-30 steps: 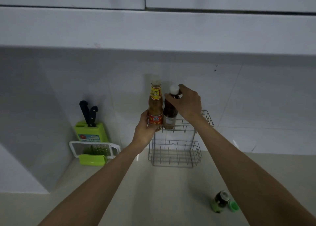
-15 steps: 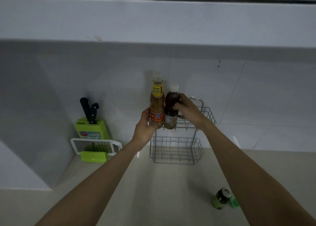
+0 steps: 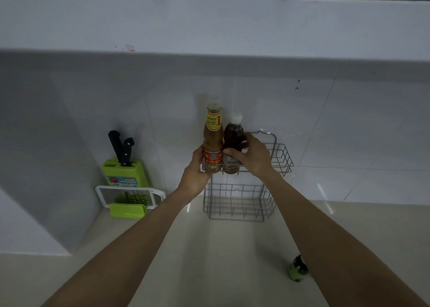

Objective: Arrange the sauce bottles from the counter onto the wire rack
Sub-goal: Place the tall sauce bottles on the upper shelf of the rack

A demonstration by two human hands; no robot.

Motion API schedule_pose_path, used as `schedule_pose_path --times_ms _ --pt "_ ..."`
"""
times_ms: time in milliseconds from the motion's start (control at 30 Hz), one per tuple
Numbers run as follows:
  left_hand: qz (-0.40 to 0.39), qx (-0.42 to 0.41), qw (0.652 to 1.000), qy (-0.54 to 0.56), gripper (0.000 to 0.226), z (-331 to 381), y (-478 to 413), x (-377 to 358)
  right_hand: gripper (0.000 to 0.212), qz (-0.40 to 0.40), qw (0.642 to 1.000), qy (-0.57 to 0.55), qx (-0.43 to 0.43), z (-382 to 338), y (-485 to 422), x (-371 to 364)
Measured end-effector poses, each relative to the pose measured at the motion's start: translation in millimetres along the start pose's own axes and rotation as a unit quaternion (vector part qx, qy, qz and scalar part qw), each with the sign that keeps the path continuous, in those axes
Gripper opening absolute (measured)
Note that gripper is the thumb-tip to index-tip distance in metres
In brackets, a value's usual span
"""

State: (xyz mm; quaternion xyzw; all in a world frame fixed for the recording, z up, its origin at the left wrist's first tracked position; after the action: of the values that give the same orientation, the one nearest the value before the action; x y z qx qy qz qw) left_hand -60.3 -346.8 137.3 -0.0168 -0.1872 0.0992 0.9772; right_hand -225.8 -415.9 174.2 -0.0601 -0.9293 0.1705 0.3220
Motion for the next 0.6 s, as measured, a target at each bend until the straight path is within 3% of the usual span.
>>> schedule_pose_path --times_ms 300,367,467,500,533,600 --pt "-0.024 -0.005 0.999 -0.037 0.078 2 5 -6 0.065 -0.016 0.999 -0.030 -0.012 5 10 -6" --pt "0.001 -0.007 0.999 -0.041 0.078 -4 11 -2 0.059 0.039 0.998 -0.057 0.004 1 23 9" --pt "0.049 0.008 0.998 -0.034 0.071 -31 25 7 0.032 0.143 0.986 -0.084 0.022 5 64 32" --pt "0.047 0.019 0.998 -0.037 0.064 -42 31 7 0.024 0.107 0.992 -0.070 0.017 13 78 25" --pt "0.034 0.032 0.998 -0.041 0.056 -55 38 6 0.018 0.022 0.999 -0.040 0.007 27 95 7" --pt "-0.014 0.053 0.998 -0.038 0.043 -76 54 -3 0.019 -0.235 0.972 0.027 0.001 56 149 -44"
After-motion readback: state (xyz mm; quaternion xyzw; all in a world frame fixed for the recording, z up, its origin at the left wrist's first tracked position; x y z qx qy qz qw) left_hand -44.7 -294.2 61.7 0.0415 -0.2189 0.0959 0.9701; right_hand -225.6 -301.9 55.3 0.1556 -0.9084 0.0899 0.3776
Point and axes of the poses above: each hand's wrist, its own y-axis away from the middle knuckle, its own x-axis out of the back of the hand, z = x × y, the point moved 10 cm from there along -y, towards the middle knuckle, and after that the axes turned 7 degrees about z, right-handed, at the moved point
